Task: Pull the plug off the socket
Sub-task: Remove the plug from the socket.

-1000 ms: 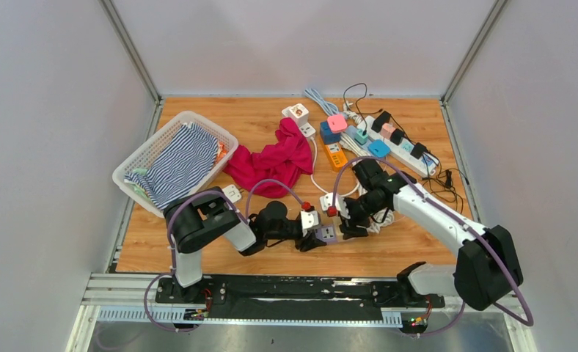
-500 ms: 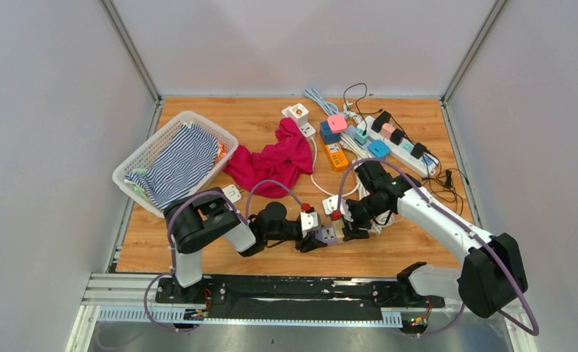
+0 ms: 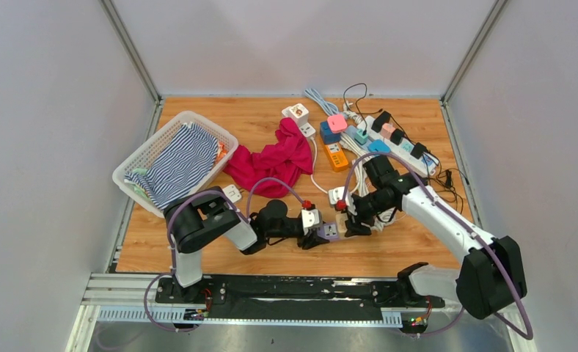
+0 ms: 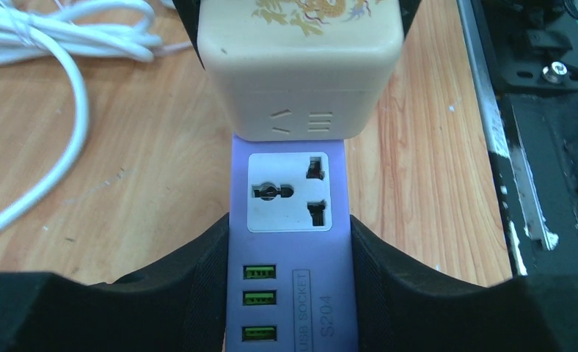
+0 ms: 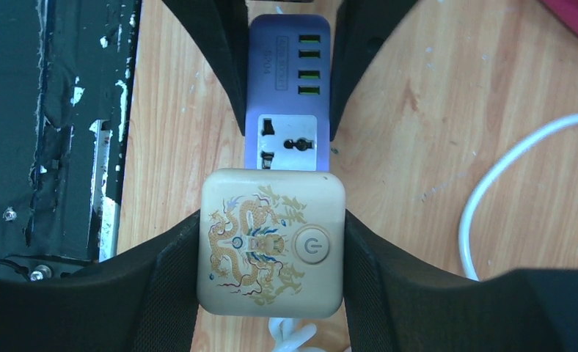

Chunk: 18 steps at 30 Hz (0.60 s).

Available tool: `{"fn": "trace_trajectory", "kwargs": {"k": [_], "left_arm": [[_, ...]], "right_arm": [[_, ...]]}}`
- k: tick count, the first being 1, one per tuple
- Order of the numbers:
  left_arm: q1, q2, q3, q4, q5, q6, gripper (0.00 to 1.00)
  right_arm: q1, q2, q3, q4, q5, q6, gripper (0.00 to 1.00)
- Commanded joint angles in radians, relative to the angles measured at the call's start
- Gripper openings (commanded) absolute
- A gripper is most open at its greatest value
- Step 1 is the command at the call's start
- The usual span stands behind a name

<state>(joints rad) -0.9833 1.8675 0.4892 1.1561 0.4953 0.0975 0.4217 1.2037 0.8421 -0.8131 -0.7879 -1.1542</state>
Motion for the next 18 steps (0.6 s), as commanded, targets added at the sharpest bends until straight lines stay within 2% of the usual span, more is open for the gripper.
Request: {"fn": "trace_trajectory", "kwargs": {"k": [1, 4, 7, 9, 12, 14, 18], "left_arm": [[-0.002, 0.014, -0.007, -0.004, 0.018, 0.024, 0.00], [-0.001, 0.012, -0.009, -0.001, 0.012, 0.023, 0.00], [-0.002, 0.018, -0.001, -0.008, 0.009, 0.024, 0.00], [-0.002, 0.019, 0.007, -0.023, 0.013, 0.027, 0.00], [-0.001, 0.018, 0.003, -0.020, 0.018, 0.028, 0.00], [-0.002, 0.016, 0.000, -0.016, 0.021, 0.028, 0.00], [-0.002, 0.015, -0.001, -0.016, 0.019, 0.025, 0.00]], "right_arm": [[0.129, 0.073, 0.017, -0.093, -0.161, -0.095, 0.00], [0.193, 0.127, 0.040, -0.100, -0.140, -0.092, 0.00], [0.202, 0.099, 0.065, -0.088, -0.084, -0.060, 0.00], [0.174, 0.064, 0.064, -0.071, -0.018, -0.024, 0.00], [0.032, 0.037, 0.056, -0.030, 0.010, 0.015, 0.00], [-0.020, 0.039, 0.050, 0.002, 0.023, 0.064, 0.00], [0.043, 0.048, 0.015, 0.037, 0.008, 0.083, 0.00]]}}
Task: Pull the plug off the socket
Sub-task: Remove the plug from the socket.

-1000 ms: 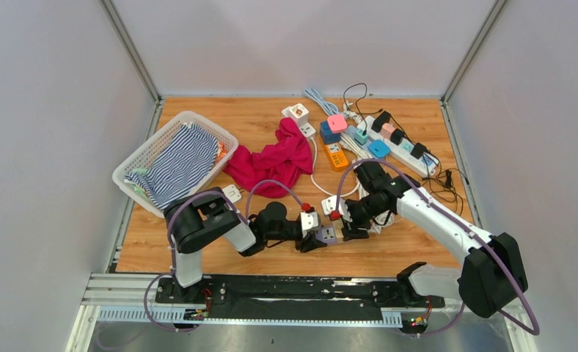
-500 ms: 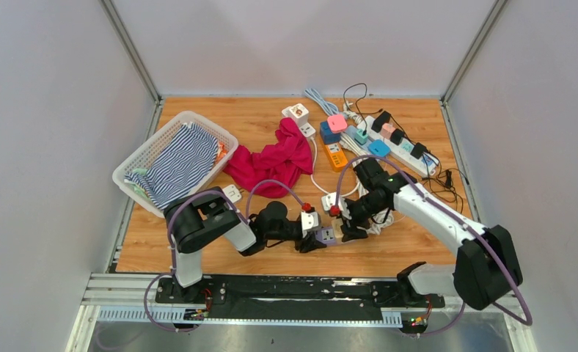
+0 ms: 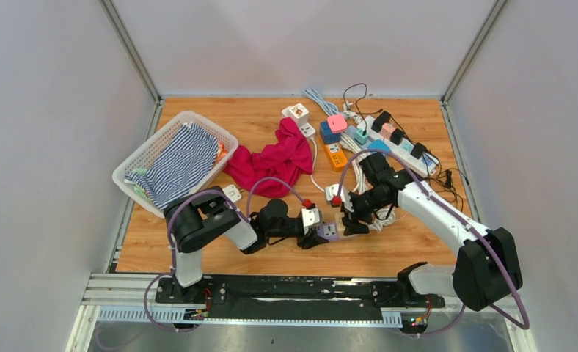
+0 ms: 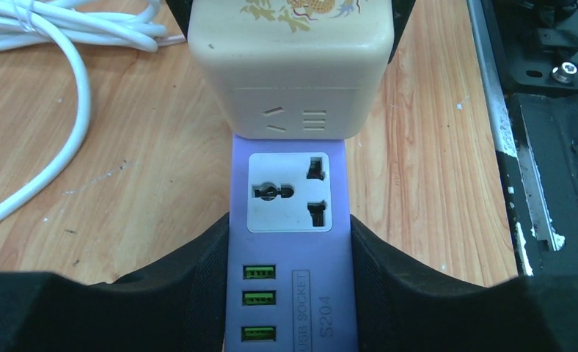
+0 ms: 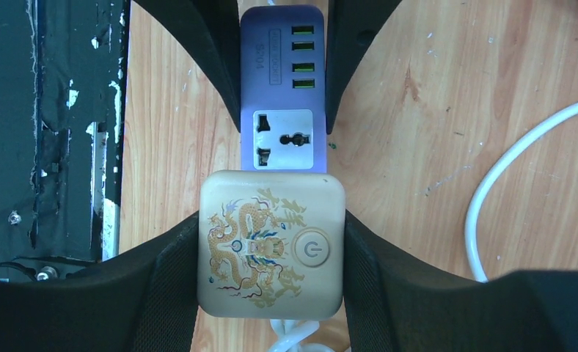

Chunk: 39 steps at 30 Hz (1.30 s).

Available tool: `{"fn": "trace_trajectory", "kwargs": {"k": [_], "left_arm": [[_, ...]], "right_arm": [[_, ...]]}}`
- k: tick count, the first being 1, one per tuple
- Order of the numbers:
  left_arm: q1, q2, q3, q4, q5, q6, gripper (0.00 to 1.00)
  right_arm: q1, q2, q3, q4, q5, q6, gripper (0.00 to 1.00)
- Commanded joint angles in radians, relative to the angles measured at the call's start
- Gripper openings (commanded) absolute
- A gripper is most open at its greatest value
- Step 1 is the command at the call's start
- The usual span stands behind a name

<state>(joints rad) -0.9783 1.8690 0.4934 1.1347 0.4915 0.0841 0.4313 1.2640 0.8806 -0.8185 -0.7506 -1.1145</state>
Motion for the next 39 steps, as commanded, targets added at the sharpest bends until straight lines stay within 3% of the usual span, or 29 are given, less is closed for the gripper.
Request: {"fn": "trace_trajectory", "kwargs": {"k": [1, 4, 8, 12, 15, 20, 26, 29, 34, 37, 39], "left_arm": [[-0.007, 0.012, -0.006, 0.008, 0.021, 0.037, 0.00], [-0.007, 0.010, -0.011, 0.018, 0.015, 0.036, 0.00], [-0.006, 0.011, -0.010, 0.017, 0.012, 0.036, 0.00], [-0.006, 0.012, -0.010, 0.015, 0.017, 0.039, 0.00], [-0.007, 0.013, -0.008, 0.012, 0.023, 0.040, 0.00], [-0.006, 0.010, -0.008, 0.010, 0.021, 0.040, 0.00], [-0.007, 0.015, 0.001, 0.001, 0.015, 0.039, 0.00], [-0.006, 0.014, -0.001, 0.000, 0.017, 0.040, 0.00], [-0.007, 0.013, -0.005, 0.007, 0.021, 0.040, 0.00], [-0.007, 0.011, -0.006, 0.006, 0.021, 0.039, 0.00], [-0.007, 0.009, -0.011, 0.014, 0.019, 0.038, 0.00]], "right_arm": [[0.075, -0.007, -0.025, 0.004, -0.064, -0.006, 0.00], [0.171, 0.030, -0.024, -0.088, -0.153, -0.143, 0.00], [0.187, 0.095, 0.048, -0.096, -0.055, -0.068, 0.00], [0.024, 0.036, 0.036, 0.019, 0.019, 0.074, 0.00], [-0.055, -0.023, -0.013, 0.017, -0.096, 0.037, 0.00], [0.095, 0.008, -0.010, -0.112, -0.248, -0.138, 0.00], [0.184, 0.097, 0.027, -0.075, -0.132, -0.076, 0.00], [0.140, 0.058, 0.044, -0.070, -0.071, -0.036, 0.00], [-0.091, -0.075, 0.021, -0.054, -0.100, -0.037, 0.00], [-0.101, -0.082, -0.014, 0.002, -0.093, -0.018, 0.00], [-0.044, -0.057, -0.017, 0.002, -0.104, -0.015, 0.00]]}}
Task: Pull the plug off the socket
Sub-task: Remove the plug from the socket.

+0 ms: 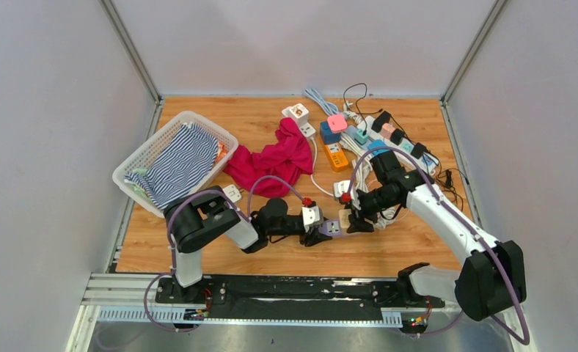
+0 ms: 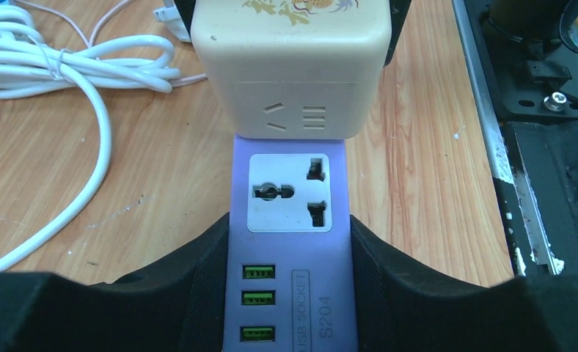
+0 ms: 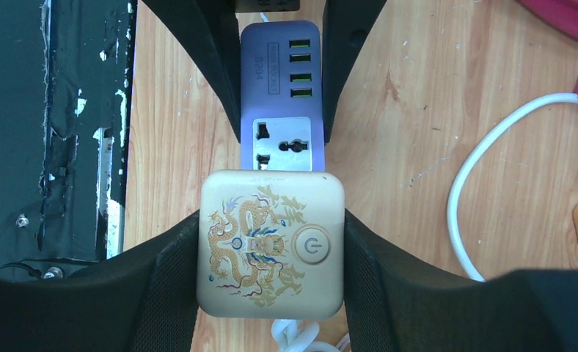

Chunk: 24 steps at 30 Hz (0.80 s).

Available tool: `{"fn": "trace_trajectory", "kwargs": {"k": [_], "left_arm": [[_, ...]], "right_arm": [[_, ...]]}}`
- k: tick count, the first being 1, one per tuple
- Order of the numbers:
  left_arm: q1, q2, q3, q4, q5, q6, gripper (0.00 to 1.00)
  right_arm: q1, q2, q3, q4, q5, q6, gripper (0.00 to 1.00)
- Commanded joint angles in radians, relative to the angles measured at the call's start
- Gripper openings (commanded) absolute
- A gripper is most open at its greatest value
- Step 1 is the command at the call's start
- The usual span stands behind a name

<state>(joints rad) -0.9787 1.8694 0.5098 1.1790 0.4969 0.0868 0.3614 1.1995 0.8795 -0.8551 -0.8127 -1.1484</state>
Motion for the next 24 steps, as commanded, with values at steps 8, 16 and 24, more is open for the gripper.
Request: {"fn": "trace_trajectory", "kwargs": {"k": [8, 16, 24], "left_arm": [[-0.006, 0.010, -0.026, -0.025, 0.007, 0.032, 0.00], [-0.006, 0.009, -0.031, -0.023, 0.009, 0.034, 0.00], [-0.006, 0.008, -0.029, -0.024, 0.008, 0.031, 0.00]], "right_arm": [[0.238, 0.116, 0.010, -0.015, -0.090, -0.077, 0.00], [0.084, 0.076, 0.040, 0.024, -0.002, 0.038, 0.00], [0.116, 0.054, -0.022, 0.060, -0.064, 0.021, 0.00]]}}
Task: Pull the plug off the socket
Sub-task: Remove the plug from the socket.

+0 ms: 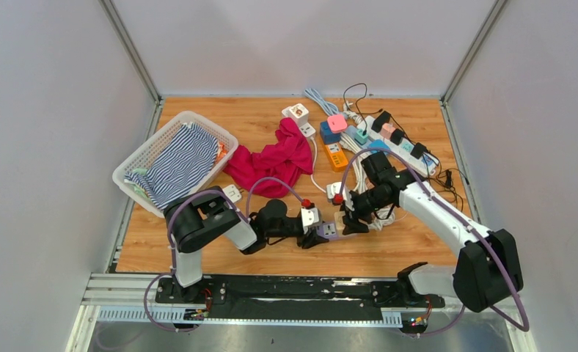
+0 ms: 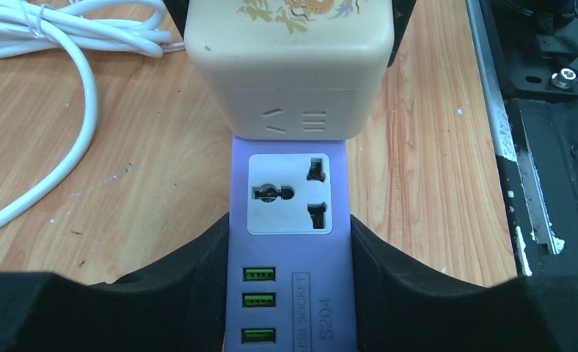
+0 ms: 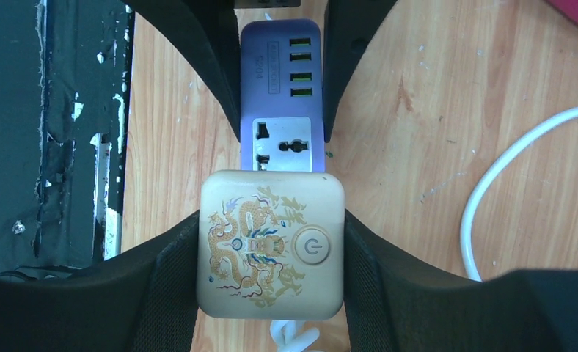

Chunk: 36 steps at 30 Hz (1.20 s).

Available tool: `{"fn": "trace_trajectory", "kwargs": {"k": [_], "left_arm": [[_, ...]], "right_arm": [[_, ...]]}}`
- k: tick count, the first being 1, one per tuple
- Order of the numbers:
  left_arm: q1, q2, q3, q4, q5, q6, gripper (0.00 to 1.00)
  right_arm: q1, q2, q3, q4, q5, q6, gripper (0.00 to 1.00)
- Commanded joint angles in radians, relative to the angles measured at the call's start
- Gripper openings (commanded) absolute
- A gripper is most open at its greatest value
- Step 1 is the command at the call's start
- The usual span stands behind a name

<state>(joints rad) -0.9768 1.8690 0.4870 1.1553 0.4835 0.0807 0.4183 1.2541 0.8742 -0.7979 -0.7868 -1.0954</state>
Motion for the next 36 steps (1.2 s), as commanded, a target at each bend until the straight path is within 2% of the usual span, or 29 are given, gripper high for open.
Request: {"fn": "trace_trajectory", "kwargs": {"k": [1, 4, 7, 10, 12, 14, 17, 19, 22, 25, 28, 32, 36], "left_arm": [[-0.008, 0.009, -0.007, 0.000, 0.020, 0.037, 0.00], [-0.007, 0.008, -0.008, 0.003, 0.016, 0.038, 0.00], [-0.008, 0.009, -0.007, 0.002, 0.015, 0.037, 0.00], [-0.007, 0.010, -0.004, -0.002, 0.020, 0.038, 0.00], [-0.008, 0.010, -0.005, -0.003, 0.024, 0.040, 0.00], [-0.008, 0.009, -0.005, -0.002, 0.026, 0.040, 0.00], [-0.008, 0.012, 0.001, -0.009, 0.026, 0.039, 0.00], [-0.008, 0.015, 0.009, -0.025, 0.026, 0.040, 0.00], [-0.009, 0.015, 0.008, -0.024, 0.021, 0.040, 0.00], [-0.008, 0.021, 0.019, -0.037, 0.021, 0.042, 0.00], [-0.009, 0.023, 0.025, -0.045, 0.024, 0.044, 0.00], [-0.010, 0.018, 0.018, -0.041, 0.027, 0.045, 0.00], [-0.009, 0.016, 0.013, -0.034, 0.027, 0.044, 0.00]], "right_arm": [[0.102, 0.011, -0.015, -0.046, -0.128, -0.095, 0.00], [0.159, 0.060, 0.006, -0.107, -0.150, -0.165, 0.00], [0.152, 0.049, 0.016, -0.062, -0.059, -0.108, 0.00], [0.061, 0.000, 0.011, 0.001, 0.015, -0.027, 0.00], [-0.001, -0.024, 0.006, 0.002, -0.003, -0.016, 0.00], [-0.012, -0.060, -0.015, 0.003, -0.049, -0.038, 0.00], [0.050, -0.076, -0.046, -0.047, -0.166, -0.142, 0.00], [0.110, -0.022, -0.036, -0.085, -0.195, -0.170, 0.00], [0.155, 0.042, 0.004, -0.084, -0.171, -0.145, 0.00], [0.164, 0.042, 0.025, -0.029, -0.097, -0.047, 0.00], [0.105, 0.024, 0.030, -0.010, -0.039, -0.005, 0.00], [-0.044, -0.043, 0.028, -0.028, -0.071, -0.010, 0.00], [-0.092, -0.079, -0.015, -0.019, -0.076, -0.036, 0.00]]}}
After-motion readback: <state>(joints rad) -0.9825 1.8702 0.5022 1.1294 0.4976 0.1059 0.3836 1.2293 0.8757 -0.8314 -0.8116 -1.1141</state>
